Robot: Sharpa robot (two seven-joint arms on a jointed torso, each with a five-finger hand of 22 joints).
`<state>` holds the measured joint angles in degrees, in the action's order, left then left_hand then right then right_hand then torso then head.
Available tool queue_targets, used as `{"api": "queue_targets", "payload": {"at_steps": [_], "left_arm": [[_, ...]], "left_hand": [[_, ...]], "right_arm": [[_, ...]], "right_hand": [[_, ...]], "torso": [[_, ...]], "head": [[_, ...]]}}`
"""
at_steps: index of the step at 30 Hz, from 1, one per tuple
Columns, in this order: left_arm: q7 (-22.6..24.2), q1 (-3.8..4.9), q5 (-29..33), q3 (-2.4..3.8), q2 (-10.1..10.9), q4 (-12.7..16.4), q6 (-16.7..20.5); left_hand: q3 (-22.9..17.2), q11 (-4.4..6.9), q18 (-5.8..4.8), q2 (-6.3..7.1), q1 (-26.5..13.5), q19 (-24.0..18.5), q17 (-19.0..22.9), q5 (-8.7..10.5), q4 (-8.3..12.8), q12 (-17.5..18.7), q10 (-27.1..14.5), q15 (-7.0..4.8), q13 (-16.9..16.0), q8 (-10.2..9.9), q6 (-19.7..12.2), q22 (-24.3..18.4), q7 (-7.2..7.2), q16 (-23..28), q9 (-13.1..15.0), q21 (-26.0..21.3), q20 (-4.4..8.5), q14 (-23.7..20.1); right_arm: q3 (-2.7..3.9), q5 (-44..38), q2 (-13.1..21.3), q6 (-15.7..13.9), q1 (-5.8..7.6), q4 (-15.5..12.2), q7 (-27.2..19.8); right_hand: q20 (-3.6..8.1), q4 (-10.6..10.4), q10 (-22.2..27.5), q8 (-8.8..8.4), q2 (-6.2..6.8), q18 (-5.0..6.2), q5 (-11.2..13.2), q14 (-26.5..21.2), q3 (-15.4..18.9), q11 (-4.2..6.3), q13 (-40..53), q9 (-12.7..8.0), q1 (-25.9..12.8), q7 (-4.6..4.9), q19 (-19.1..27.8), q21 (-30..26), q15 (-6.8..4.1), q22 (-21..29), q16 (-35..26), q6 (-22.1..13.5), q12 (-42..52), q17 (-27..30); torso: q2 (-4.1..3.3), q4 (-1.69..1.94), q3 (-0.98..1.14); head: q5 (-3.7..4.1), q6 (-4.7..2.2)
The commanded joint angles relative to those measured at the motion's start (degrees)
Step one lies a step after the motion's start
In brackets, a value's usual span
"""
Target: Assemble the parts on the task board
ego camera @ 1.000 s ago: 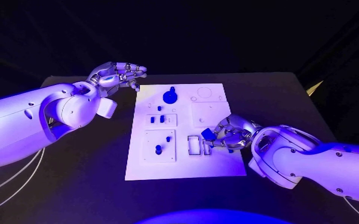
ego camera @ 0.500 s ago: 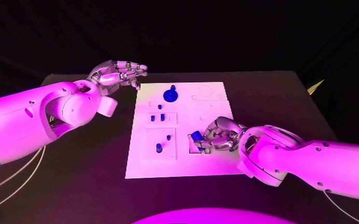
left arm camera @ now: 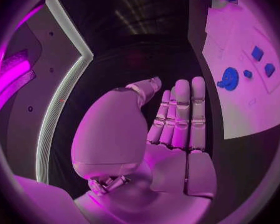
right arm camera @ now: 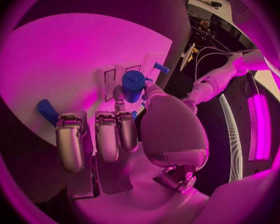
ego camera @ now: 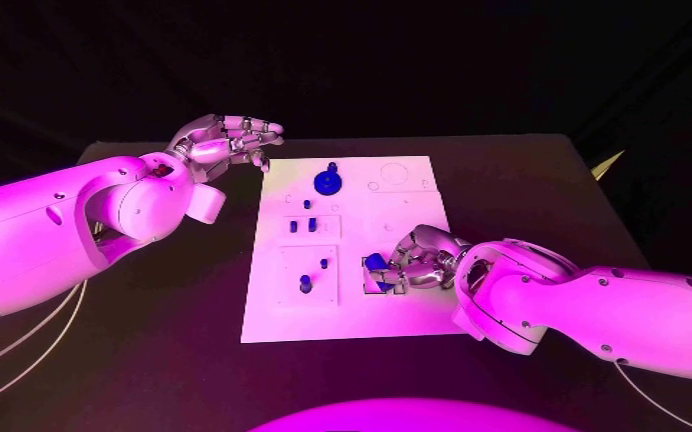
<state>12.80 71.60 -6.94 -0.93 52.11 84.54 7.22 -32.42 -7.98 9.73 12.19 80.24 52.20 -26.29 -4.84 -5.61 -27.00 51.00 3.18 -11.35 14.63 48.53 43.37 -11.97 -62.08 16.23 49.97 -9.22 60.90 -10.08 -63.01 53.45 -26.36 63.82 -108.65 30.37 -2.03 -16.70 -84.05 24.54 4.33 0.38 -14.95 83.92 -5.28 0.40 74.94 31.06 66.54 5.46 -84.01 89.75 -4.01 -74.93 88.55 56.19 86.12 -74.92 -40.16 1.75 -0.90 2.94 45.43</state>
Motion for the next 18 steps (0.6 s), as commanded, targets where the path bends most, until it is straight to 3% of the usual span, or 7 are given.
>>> {"api": "queue_targets", "payload": {"at_steps": [1,8,10,14,18], "left_arm": [[0.2,0.04,0.3,0.04,-0.1,0.1,-0.9],[0.2,0.04,0.3,0.04,-0.1,0.1,-0.9],[0.2,0.04,0.3,0.04,0.0,0.1,-0.9],[0.2,0.04,0.3,0.04,0.0,0.1,-0.9],[0.2,0.04,0.3,0.04,0.1,0.1,-0.8]], "left_hand": [[0.3,-0.05,0.82,-0.25,-0.2,0.5,0.1,0.06,-0.3,-0.4,-0.3,0.42,0.1,-0.2,-0.4,-0.1,0.12,0.2,-0.1,-0.4,0.08,0.1],[0.3,-0.05,0.82,-0.25,-0.2,0.5,0.1,0.06,-0.3,-0.4,-0.3,0.42,0.1,-0.2,-0.4,-0.1,0.12,0.2,-0.1,-0.4,0.08,0.1],[0.3,-0.05,0.82,-0.25,-0.2,0.5,0.1,0.06,-0.3,-0.4,-0.3,0.42,0.1,-0.2,-0.4,-0.1,0.12,0.2,-0.1,-0.4,0.08,0.1],[0.3,-0.06,0.81,-0.27,-0.3,0.5,0.1,0.06,-0.3,-0.4,-0.4,0.43,0.1,-0.2,-0.4,-0.1,0.11,0.2,-0.1,-0.4,0.07,0.1],[0.3,-0.06,0.81,-0.27,-0.3,0.5,0.1,0.06,-0.3,-0.4,-0.4,0.43,0.1,-0.2,-0.4,-0.1,0.11,0.2,-0.1,-0.4,0.07,0.1]], "right_arm": [[-0.15,0.1,-0.2,1.4,-0.23,0.3,1.0],[-0.15,-0.6,-0.6,0.9,-0.24,0.9,1.3],[-0.15,-1.2,-0.8,0.7,-0.24,1.1,1.4],[-0.14,-2.5,-1.1,0.8,-0.24,1.4,1.8],[-0.14,-3.9,-1.3,1.3,-0.24,1.6,2.0]], "right_hand": [[0.38,0.0,-4.0,0.19,0.22,-0.38,0.8,5.3,-0.4,0.48,12.3,0.0,-1.0,-2.12,-6.0,0.3,-0.48,-15.1,0.2,2.5,0.0,-11.0],[0.45,0.0,-4.0,0.69,1.11,-0.38,8.2,5.3,0.3,0.53,12.3,0.4,-4.4,-2.19,-6.0,0.3,-0.54,-15.1,0.2,2.5,-0.2,-11.1],[0.46,0.0,-3.9,0.86,1.45,-0.38,7.3,5.3,1.7,0.52,12.2,0.6,-6.0,-2.18,-6.0,0.3,-0.54,-15.1,0.2,2.3,-0.3,-11.0],[0.41,0.0,-3.8,1.09,1.35,-0.38,11.1,5.3,5.2,0.45,12.2,0.9,-8.0,-2.10,-6.0,0.3,-0.48,-15.1,0.2,1.9,-0.5,-11.1],[0.36,-0.2,-3.6,1.17,1.73,-0.38,12.1,5.3,9.2,0.37,11.9,1.2,-9.5,-1.97,-6.0,0.3,-0.40,-15.1,0.2,1.4,-1.0,-11.0]], "torso": [[0.01,0.01,-0.01],[0.02,0.08,-0.07],[0.04,0.08,-0.08],[0.01,0.07,-0.08],[0.03,0.03,-0.08]], "head": [[-0.02,0.04],[-0.02,0.05],[-0.01,-0.01],[0.08,-0.03],[0.12,-0.03]]}}
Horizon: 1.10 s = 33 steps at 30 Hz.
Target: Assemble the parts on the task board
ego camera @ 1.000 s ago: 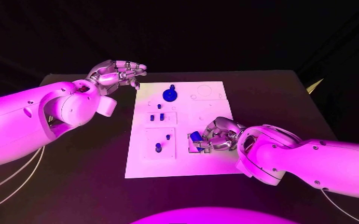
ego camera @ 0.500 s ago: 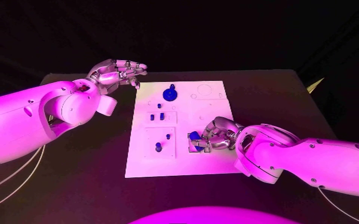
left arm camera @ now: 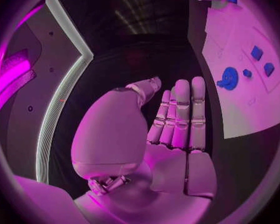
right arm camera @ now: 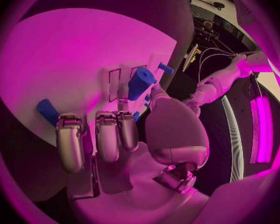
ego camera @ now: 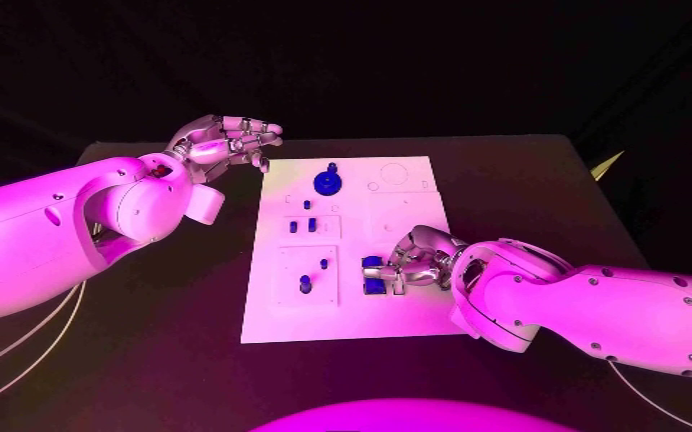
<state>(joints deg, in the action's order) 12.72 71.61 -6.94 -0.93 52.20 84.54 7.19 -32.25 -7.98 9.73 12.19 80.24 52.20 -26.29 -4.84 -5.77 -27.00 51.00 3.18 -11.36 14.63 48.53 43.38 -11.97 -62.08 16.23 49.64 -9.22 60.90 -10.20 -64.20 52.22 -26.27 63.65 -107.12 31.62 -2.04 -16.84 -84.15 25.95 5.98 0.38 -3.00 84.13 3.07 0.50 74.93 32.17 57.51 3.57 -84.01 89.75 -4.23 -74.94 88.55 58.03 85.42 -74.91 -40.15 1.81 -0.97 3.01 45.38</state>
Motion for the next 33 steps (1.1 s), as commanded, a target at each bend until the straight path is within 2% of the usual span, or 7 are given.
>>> {"api": "queue_targets", "payload": {"at_steps": [1,8,14,17,19,26,33], "left_arm": [[0.3,0.04,0.3,0.04,0.0,0.1,-0.8],[0.3,0.04,0.3,0.04,0.1,0.2,-0.8],[0.2,0.04,0.3,0.03,0.2,0.2,-0.8],[0.2,0.04,0.3,0.03,0.3,0.2,-0.8],[0.2,0.04,0.3,0.03,0.3,0.2,-0.7],[0.3,0.04,0.3,0.02,0.3,0.3,-0.7],[0.2,0.04,0.3,0.02,0.3,0.3,-0.7]], "left_hand": [[0.1,-0.06,0.81,-0.27,-0.3,0.5,0.1,0.06,-0.2,-0.4,-0.4,0.43,0.1,-0.2,-0.4,-0.1,0.11,0.2,-0.1,-0.1,0.07,0.1],[0.1,-0.06,0.81,-0.27,-0.3,0.5,0.1,0.06,-0.2,-0.4,-0.4,0.43,0.1,-0.2,-0.4,-0.1,0.11,0.2,-0.1,-0.1,0.07,0.1],[0.1,-0.06,0.81,-0.27,-0.3,0.5,0.1,0.06,-0.2,-0.4,-0.4,0.43,0.1,-0.2,-0.4,-0.1,0.11,0.2,-0.1,-0.1,0.07,0.1],[0.1,-0.06,0.81,-0.27,-0.3,0.5,0.1,0.06,-0.2,-0.4,-0.4,0.43,0.1,-0.2,-0.4,-0.1,0.11,0.2,-0.1,-0.1,0.07,0.1],[0.1,-0.06,0.81,-0.27,-0.3,0.5,0.1,0.06,-0.2,-0.4,-0.4,0.43,0.1,-0.2,-0.4,-0.1,0.11,0.2,-0.1,-0.1,0.07,0.1],[0.1,-0.05,0.82,-0.32,-0.3,0.5,0.1,0.04,-0.2,-0.4,-0.4,0.43,0.1,-0.2,-0.4,-0.1,0.11,0.2,-0.1,-0.1,0.07,0.2],[0.1,-0.05,0.82,-0.32,-0.3,0.5,0.1,0.04,-0.2,-0.4,-0.4,0.43,0.1,-0.2,-0.4,-0.1,0.11,0.2,-0.1,-0.1,0.07,0.2]], "right_arm": [[-0.02,-3.0,-0.1,1.3,-0.07,0.0,0.8],[-0.02,-4.6,0.3,0.8,-0.14,-0.8,0.4],[-0.02,-4.6,1.6,0.2,-0.19,-2.5,-1.5],[-0.01,-4.0,2.5,0.2,-0.19,-3.3,-2.7],[-0.01,-3.7,3.0,0.4,-0.18,-3.8,-3.3],[-0.01,-3.2,3.9,3.0,-0.13,-4.6,-4.8],[-0.01,-4.1,3.5,3.4,-0.13,-4.1,-4.0]], "right_hand": [[0.36,0.0,-3.4,-0.25,0.21,-0.38,0.2,5.1,1.4,0.22,11.8,0.1,-0.5,-0.06,-6.0,0.3,-0.17,-15.1,0.2,-0.5,-0.5,-10.9],[0.34,-0.1,-3.2,-0.26,0.56,-0.38,0.2,5.0,2.7,0.18,11.6,0.1,-0.6,0.00,-6.0,0.3,-0.14,-15.1,0.1,-0.8,-0.9,-10.8],[0.22,0.4,-3.4,-0.06,-2.21,-0.38,-1.0,5.1,2.9,0.14,11.9,0.3,4.0,0.02,-6.0,0.3,-0.06,-15.1,0.1,-0.8,-0.6,-10.9],[0.26,0.7,-3.5,0.02,-2.89,-0.38,-3.1,5.1,2.7,0.19,12.0,0.4,8.4,-0.04,-6.0,0.3,-0.12,-15.1,0.2,-0.9,-0.4,-11.0],[0.27,0.7,-3.5,0.02,-2.97,-0.38,-2.2,5.1,2.3,0.20,12.0,0.3,9.8,-0.05,-6.0,0.3,-0.13,-15.1,0.2,-0.9,-0.4,-11.0],[0.33,1.3,-3.6,-0.22,-0.30,-0.38,-1.5,5.1,-0.7,0.25,12.2,0.0,16.7,-0.08,-6.0,0.3,-0.17,-15.1,0.2,-0.5,-0.2,-11.1],[0.39,1.0,-3.7,-0.20,0.42,-0.38,-2.1,5.1,-2.5,0.42,12.3,-0.2,18.8,-0.27,-6.0,0.3,-0.28,-15.1,0.2,0.1,-0.1,-11.1]], "torso": [[0.03,-0.03,-0.01],[-0.01,-0.07,0.06],[0.01,-0.10,0.07],[0.02,-0.11,0.07],[0.03,-0.13,0.06],[-0.02,-0.07,0.08],[0.00,-0.08,0.02]], "head": [[0.04,0.05],[-0.07,0.16],[-0.18,0.20],[-0.22,0.24],[-0.20,0.26],[-0.13,0.40],[-0.04,0.41]]}}
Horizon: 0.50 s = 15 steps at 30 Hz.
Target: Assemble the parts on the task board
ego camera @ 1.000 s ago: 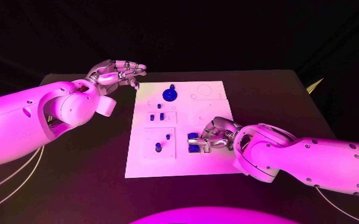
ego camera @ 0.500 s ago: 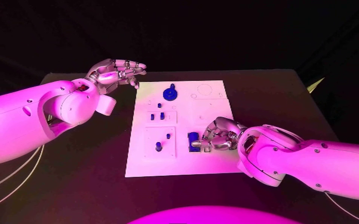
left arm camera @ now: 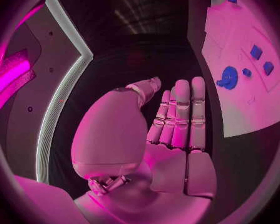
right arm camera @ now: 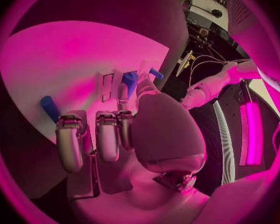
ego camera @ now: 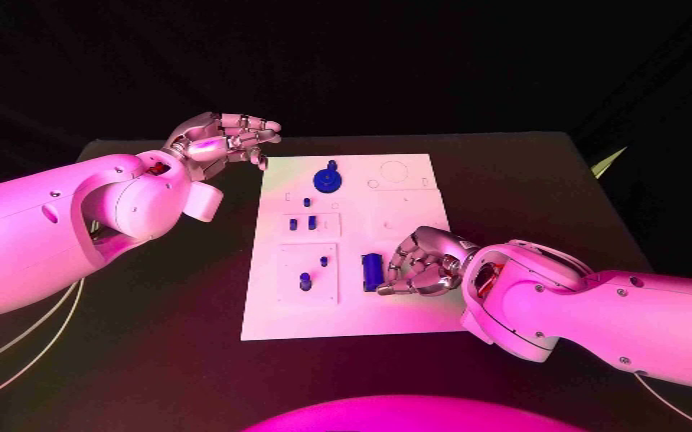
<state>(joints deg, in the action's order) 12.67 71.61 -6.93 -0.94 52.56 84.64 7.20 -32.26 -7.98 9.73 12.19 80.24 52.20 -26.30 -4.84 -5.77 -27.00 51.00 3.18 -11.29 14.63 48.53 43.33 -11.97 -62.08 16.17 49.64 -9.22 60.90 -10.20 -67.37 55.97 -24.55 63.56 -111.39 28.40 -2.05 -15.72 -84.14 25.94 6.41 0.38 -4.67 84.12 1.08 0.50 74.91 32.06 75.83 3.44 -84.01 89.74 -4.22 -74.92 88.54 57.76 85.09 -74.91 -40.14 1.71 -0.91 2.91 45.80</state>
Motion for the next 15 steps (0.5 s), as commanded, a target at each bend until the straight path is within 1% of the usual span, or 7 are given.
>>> {"api": "queue_targets", "payload": {"at_steps": [1,5,7,9,10,13,15], "left_arm": [[0.3,0.03,0.3,0.03,0.0,0.2,-0.7],[0.3,0.03,0.3,0.03,0.0,0.2,-0.7],[0.3,0.03,0.3,0.03,0.0,0.2,-0.8],[0.3,0.03,0.3,0.02,0.0,0.2,-0.8],[0.2,0.03,0.3,0.02,0.0,0.2,-0.8],[0.2,0.03,0.3,0.02,0.0,0.2,-0.9],[0.1,0.03,0.3,0.02,0.1,0.2,-0.8]], "left_hand": [[0.1,-0.05,0.82,-0.32,-0.3,0.5,0.1,0.04,-0.2,-0.4,-0.4,0.43,0.0,-0.2,-0.4,-0.1,0.11,0.2,0.0,-0.1,0.07,0.1],[0.1,-0.05,0.82,-0.37,-0.3,0.5,0.1,0.04,-0.2,-0.4,-0.4,0.42,0.1,-0.2,-0.4,-0.1,0.12,0.2,0.0,-0.2,0.07,0.2],[0.1,-0.05,0.82,-0.37,-0.3,0.5,0.1,0.04,-0.2,-0.4,-0.4,0.42,0.1,-0.2,-0.4,-0.1,0.12,0.2,0.0,-0.2,0.07,0.2],[0.1,-0.05,0.82,-0.37,-0.3,0.5,0.1,0.04,-0.2,-0.4,-0.4,0.42,0.1,-0.2,-0.4,-0.1,0.12,0.2,0.0,-0.2,0.07,0.2],[0.1,-0.05,0.82,-0.37,-0.3,0.5,0.1,0.04,-0.2,-0.4,-0.4,0.42,0.1,-0.2,-0.4,-0.1,0.12,0.2,0.0,-0.2,0.07,0.2],[0.1,-0.05,0.82,-0.37,-0.3,0.5,0.1,0.04,-0.2,-0.4,-0.4,0.42,0.1,-0.2,-0.4,-0.1,0.12,0.2,0.0,-0.2,0.07,0.2],[0.1,-0.05,0.82,-0.39,-0.3,0.5,0.1,0.04,-0.3,-0.4,-0.4,0.43,0.1,-0.2,-0.4,-0.1,0.11,0.2,0.0,-0.2,0.07,0.2]], "right_arm": [[-0.01,-1.1,-0.4,1.6,-0.04,0.4,-0.6],[-0.01,-1.4,-1.1,1.3,-0.09,1.3,0.0],[-0.02,-1.7,-1.6,1.1,-0.18,1.8,0.3],[-0.02,-2.1,-2.0,0.8,-0.35,2.2,0.8],[-0.01,-2.2,-2.1,0.7,-0.42,2.4,0.9],[-0.01,-2.5,-2.3,0.0,-0.56,2.8,1.4],[-0.01,-2.7,-2.4,-0.3,-0.61,3.0,1.5]], "right_hand": [[0.41,-0.2,-3.7,-0.18,-0.09,-0.38,-0.6,5.1,-0.7,0.44,12.3,-0.1,0.6,-0.18,-6.0,0.3,-0.31,-15.1,0.2,0.4,0.3,-11.1],[0.47,-0.7,-3.8,-0.11,-0.54,-0.38,-0.8,5.1,-1.2,0.52,12.4,-0.1,0.5,-0.27,-6.0,0.3,-0.38,-15.1,0.2,0.7,0.4,-11.1],[0.52,-0.8,-3.9,-0.01,-0.98,-0.38,-0.9,5.1,-1.5,0.61,12.4,-0.1,0.2,-0.38,-6.0,0.3,-0.44,-15.1,0.2,1.0,0.4,-11.2],[0.53,-0.8,-3.9,0.02,-1.08,-0.38,-1.0,5.1,-1.6,0.64,12.5,-0.1,0.2,-0.42,-6.0,0.3,-0.46,-15.1,0.2,1.1,0.5,-11.2],[0.57,-0.8,-3.9,0.08,-1.38,-0.38,-1.1,5.1,-1.8,0.71,12.5,-0.1,0.3,-0.51,-6.0,0.3,-0.51,-15.1,0.2,1.2,0.5,-11.2],[0.62,-0.8,-3.9,0.18,-1.76,-0.38,-1.1,5.1,-2.0,0.79,12.5,-0.1,0.1,-0.60,-6.0,0.3,-0.59,-15.1,0.2,1.4,0.5,-11.2],[0.68,-0.9,-3.9,0.30,-2.13,-0.38,-1.1,5.1,-2.2,0.85,12.5,-0.1,-0.3,-0.66,-6.0,0.3,-0.65,-15.1,0.2,1.5,0.5,-11.2]], "torso": [[-0.04,0.04,-0.03],[-0.03,0.08,-0.03],[-0.03,0.11,-0.02],[-0.06,0.16,0.01],[-0.06,0.17,0.01],[-0.04,0.14,-0.02],[-0.02,0.06,-0.04]], "head": [[-0.01,0.01],[0.06,0.03],[0.01,0.05],[0.00,0.12],[0.01,0.14],[-0.06,0.26],[-0.15,0.31]]}}
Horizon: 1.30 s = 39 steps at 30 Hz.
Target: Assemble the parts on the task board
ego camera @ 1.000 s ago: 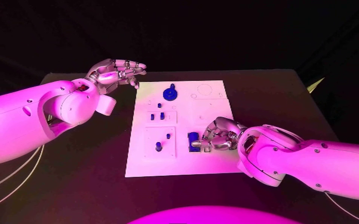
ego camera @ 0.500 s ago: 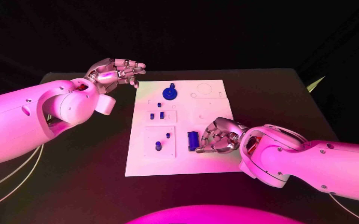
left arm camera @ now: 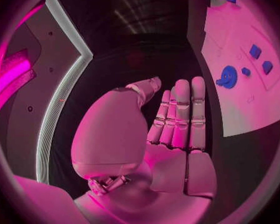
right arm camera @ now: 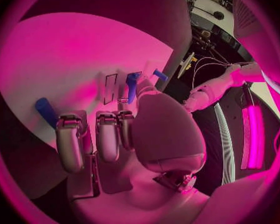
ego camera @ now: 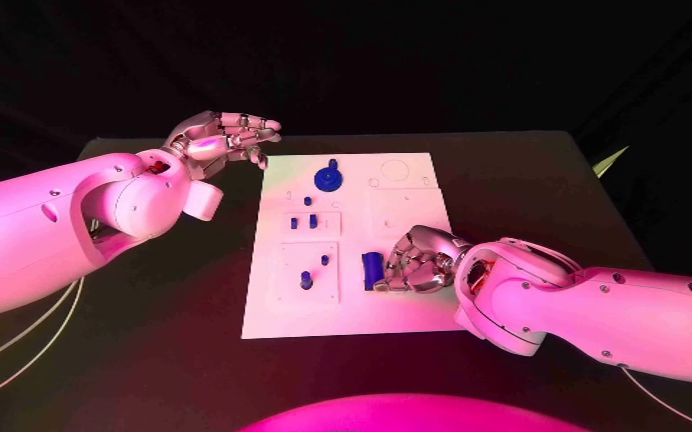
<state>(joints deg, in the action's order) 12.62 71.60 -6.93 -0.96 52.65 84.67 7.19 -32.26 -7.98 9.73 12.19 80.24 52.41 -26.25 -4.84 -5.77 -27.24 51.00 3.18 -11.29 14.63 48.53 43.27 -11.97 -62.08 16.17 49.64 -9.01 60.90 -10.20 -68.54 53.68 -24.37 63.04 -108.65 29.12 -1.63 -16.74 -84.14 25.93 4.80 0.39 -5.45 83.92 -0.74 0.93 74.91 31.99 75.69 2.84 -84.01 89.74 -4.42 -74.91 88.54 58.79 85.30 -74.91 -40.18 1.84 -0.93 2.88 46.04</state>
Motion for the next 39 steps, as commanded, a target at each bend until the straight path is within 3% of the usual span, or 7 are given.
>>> {"api": "queue_targets", "payload": {"at_steps": [1,8,15,20,26,33,39], "left_arm": [[0.2,0.04,0.3,0.03,0.0,0.2,-0.8],[0.1,0.04,0.3,0.02,0.1,0.2,-0.8],[0.0,0.04,0.3,0.01,0.2,0.2,-0.8],[0.0,0.04,0.3,0.01,0.3,0.2,-0.8],[0.0,0.04,0.3,0.00,0.3,0.1,-0.7],[0.0,0.04,0.3,-0.01,0.3,0.1,-0.6],[0.2,0.04,0.3,-0.01,0.2,0.2,-0.5]], "left_hand": [[0.1,-0.05,0.82,-0.39,-0.3,0.3,0.1,0.04,-0.3,-0.2,-0.4,0.43,0.1,-0.2,-0.4,-0.1,0.11,0.2,-0.1,-0.2,-0.15,0.2],[0.1,-0.06,0.82,-0.41,-0.3,0.3,0.1,0.04,-0.3,-0.2,-0.4,0.43,0.1,-0.2,-0.4,-0.1,0.11,0.2,-0.1,-0.2,-0.15,0.2],[0.1,-0.06,0.82,-0.41,-0.3,0.3,0.1,0.04,-0.3,-0.2,-0.4,0.43,0.1,-0.2,-0.4,-0.1,0.11,0.2,-0.1,-0.2,-0.15,0.2],[0.1,-0.06,0.82,-0.41,-0.3,0.3,0.1,0.04,-0.3,-0.2,-0.4,0.43,0.1,-0.2,-0.4,-0.1,0.11,0.2,-0.1,-0.2,-0.15,0.2],[0.1,-0.04,0.82,-0.46,-0.3,0.4,0.1,0.04,-0.3,-0.2,-0.4,0.42,0.1,-0.2,-0.4,-0.1,0.12,0.2,-0.1,-0.2,-0.15,0.1],[0.1,-0.04,0.82,-0.46,-0.3,0.4,0.1,0.04,-0.3,-0.2,-0.4,0.42,0.1,-0.2,-0.4,-0.1,0.12,0.2,-0.1,-0.2,-0.15,0.1],[0.1,-0.04,0.82,-0.46,-0.3,0.4,0.1,0.04,-0.3,-0.2,-0.4,0.42,0.1,-0.2,-0.4,-0.1,0.12,0.2,-0.1,-0.2,-0.15,0.1]], "right_arm": [[-0.01,-1.5,-0.1,-0.6,-0.12,0.3,0.9],[-0.01,-1.2,0.0,0.4,-0.18,0.3,0.5],[-0.01,0.5,0.2,1.7,-0.19,-0.1,-0.5],[-0.01,1.7,0.9,1.1,-0.19,-0.6,-2.0],[-0.01,4.8,2.8,-0.2,-0.16,-1.8,-5.1],[0.01,7.3,7.4,-2.4,1.08,-4.1,-7.6],[0.01,4.2,12.1,-3.0,2.50,-3.9,-7.7]], "right_hand": [[0.32,0.1,-3.9,0.38,-0.88,-0.39,-0.5,5.3,-0.4,0.48,12.5,0.0,-0.8,-0.11,-6.0,0.3,-0.50,-15.1,0.2,0.6,0.3,-11.3],[0.37,0.2,-4.0,0.44,-0.66,-0.39,-0.5,5.3,-0.3,0.52,12.6,0.0,-1.3,-0.15,-6.0,0.3,-0.54,-15.1,0.2,0.6,0.4,-11.3],[0.49,0.6,-4.0,0.74,1.66,-0.39,1.2,5.3,-0.4,0.60,12.6,0.2,0.1,-0.22,-6.0,0.3,-0.64,-15.1,0.2,0.5,0.3,-11.3],[0.38,0.1,-3.8,0.77,3.64,-0.39,1.7,5.3,0.2,0.31,12.4,0.2,-1.2,0.13,-6.0,0.3,-0.43,-15.1,0.1,0.1,0.0,-11.1],[0.20,0.1,-3.4,0.67,4.83,-0.39,2.1,5.2,0.7,0.04,12.0,0.2,-2.0,0.42,-6.0,0.3,-0.19,-15.1,0.0,-0.6,-0.7,-10.8],[-0.05,0.2,-3.3,-0.01,4.42,-0.39,1.5,5.2,0.3,-0.34,12.0,-0.1,-1.0,0.89,-6.0,0.3,0.11,-15.1,0.0,-2.0,-0.9,-10.8],[-0.39,0.4,-3.2,-1.13,3.49,-0.39,1.2,5.2,-0.7,-0.82,11.9,-0.6,0.4,1.46,-6.0,0.3,0.52,-15.1,0.0,-3.1,-1.1,-10.8]], "torso": [[0.03,-0.10,-0.02],[0.04,-0.09,0.01],[0.03,-0.07,-0.01],[0.05,-0.07,-0.02],[0.09,-0.12,-0.03],[0.09,-0.22,-0.08],[0.07,-0.15,-0.10]], "head": [[-0.11,-0.02],[-0.17,0.06],[-0.20,0.11],[-0.21,0.10],[-0.23,-0.11],[0.08,-0.24],[0.64,-0.50]]}}
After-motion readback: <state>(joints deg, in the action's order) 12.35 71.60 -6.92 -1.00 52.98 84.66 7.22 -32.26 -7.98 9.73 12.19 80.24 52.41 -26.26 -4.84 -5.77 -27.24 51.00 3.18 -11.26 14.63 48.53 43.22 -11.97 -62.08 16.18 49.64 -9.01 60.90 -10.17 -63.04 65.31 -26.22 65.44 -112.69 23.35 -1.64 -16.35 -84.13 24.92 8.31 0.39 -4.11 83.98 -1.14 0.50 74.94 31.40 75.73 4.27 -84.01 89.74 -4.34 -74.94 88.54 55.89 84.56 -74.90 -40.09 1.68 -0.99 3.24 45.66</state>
